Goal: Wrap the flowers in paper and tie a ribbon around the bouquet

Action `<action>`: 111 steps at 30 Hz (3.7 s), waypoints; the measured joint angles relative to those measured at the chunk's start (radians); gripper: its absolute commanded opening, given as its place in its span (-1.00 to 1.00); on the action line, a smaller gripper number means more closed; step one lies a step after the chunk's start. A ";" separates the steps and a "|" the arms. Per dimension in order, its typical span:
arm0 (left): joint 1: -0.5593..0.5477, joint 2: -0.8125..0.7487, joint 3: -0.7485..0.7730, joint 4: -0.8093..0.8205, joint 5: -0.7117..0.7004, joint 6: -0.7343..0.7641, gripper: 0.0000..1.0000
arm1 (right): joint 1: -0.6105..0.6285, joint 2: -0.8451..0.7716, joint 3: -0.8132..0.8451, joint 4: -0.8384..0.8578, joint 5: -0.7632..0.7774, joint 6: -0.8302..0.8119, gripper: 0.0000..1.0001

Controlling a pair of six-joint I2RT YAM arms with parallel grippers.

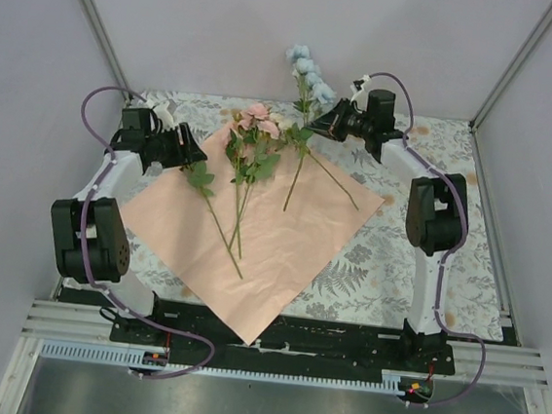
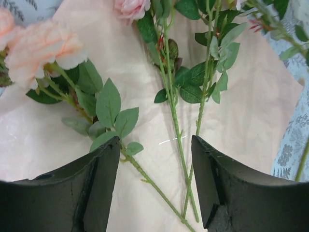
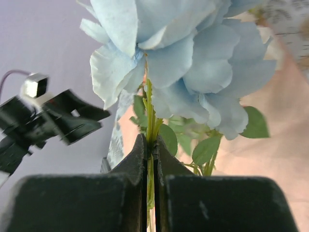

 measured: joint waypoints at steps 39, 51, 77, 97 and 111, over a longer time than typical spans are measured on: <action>-0.166 0.405 0.382 -0.158 -0.023 0.021 -0.26 | 0.010 -0.119 0.065 -0.449 -0.071 -0.514 0.22; -0.020 0.348 0.399 -0.328 0.004 0.172 0.65 | -0.054 0.000 0.149 -0.840 0.223 -0.969 0.43; 0.286 0.277 0.102 -0.440 -0.094 0.499 0.62 | -0.153 0.203 0.378 -1.280 0.280 -1.227 0.50; 0.285 0.279 0.100 -0.397 -0.098 0.495 0.62 | -0.233 0.194 0.334 -1.412 0.254 -1.230 0.60; 0.266 0.280 0.099 -0.395 -0.091 0.504 0.58 | -0.195 0.256 0.349 -1.409 0.044 -1.123 -1.00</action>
